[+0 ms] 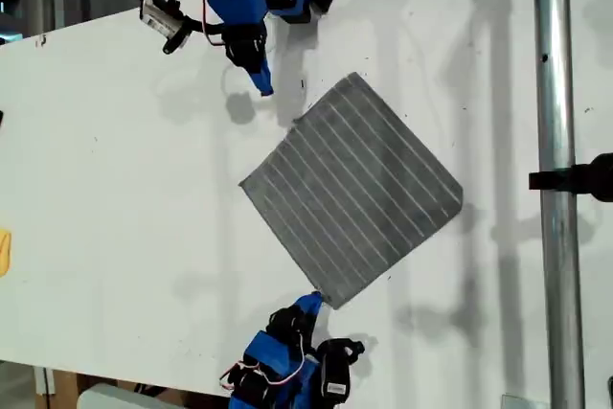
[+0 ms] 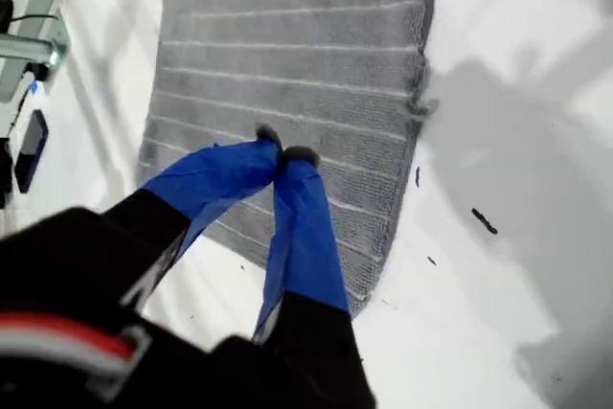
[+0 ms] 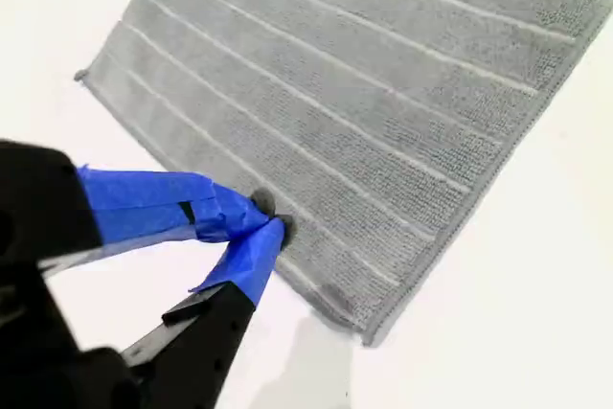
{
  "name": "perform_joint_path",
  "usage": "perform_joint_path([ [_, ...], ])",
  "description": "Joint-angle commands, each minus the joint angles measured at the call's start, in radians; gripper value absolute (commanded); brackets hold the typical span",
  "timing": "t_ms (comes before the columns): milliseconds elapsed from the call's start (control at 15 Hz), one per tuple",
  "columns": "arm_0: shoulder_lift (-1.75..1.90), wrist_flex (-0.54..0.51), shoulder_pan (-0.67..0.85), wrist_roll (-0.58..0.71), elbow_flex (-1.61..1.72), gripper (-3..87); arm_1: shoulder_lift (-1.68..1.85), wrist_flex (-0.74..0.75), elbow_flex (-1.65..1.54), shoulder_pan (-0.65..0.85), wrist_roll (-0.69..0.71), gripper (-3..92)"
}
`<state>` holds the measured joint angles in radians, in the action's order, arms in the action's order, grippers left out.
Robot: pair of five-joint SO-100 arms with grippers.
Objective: Grasp corners of a towel and fold twice.
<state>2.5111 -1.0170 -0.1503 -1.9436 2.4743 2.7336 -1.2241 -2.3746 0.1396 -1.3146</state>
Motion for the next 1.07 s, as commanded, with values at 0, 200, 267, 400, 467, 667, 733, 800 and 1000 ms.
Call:
perform_joint_path([
  [0,-0.216,0.029,-0.046,0.008,-0.229,-2.9,-0.186,0.018,0.222,-0.015,0.081,-0.3],
  [200,-0.512,-0.048,-0.08,0.041,-0.557,-2.9,-0.434,-0.048,0.502,0.005,0.189,-0.3],
  [267,-0.603,-0.091,-0.087,0.057,-0.676,-2.9,-0.488,-0.064,0.569,0.012,0.218,-0.3],
  [400,-0.75,-0.147,-0.106,0.083,-0.874,-2.9,-0.575,-0.095,0.684,0.012,0.265,-0.3],
  [467,-0.801,-0.164,-0.115,0.089,-0.943,-2.9,-0.624,-0.133,0.752,0.009,0.287,-0.3],
  [667,-0.893,-0.196,-0.135,0.101,-1.075,-2.9,-0.764,-0.249,0.943,-0.017,0.357,-0.3],
  [733,-0.916,-0.193,-0.141,0.101,-1.104,-2.9,-0.796,-0.275,0.982,-0.028,0.362,-0.3],
  [800,-0.936,-0.193,-0.149,0.098,-1.132,-2.9,-0.818,-0.291,1.0,-0.037,0.367,-0.3],
  [1000,-0.997,-0.206,-0.163,0.08,-1.201,-2.9,-0.845,-0.302,1.011,-0.061,0.367,-0.3],
])
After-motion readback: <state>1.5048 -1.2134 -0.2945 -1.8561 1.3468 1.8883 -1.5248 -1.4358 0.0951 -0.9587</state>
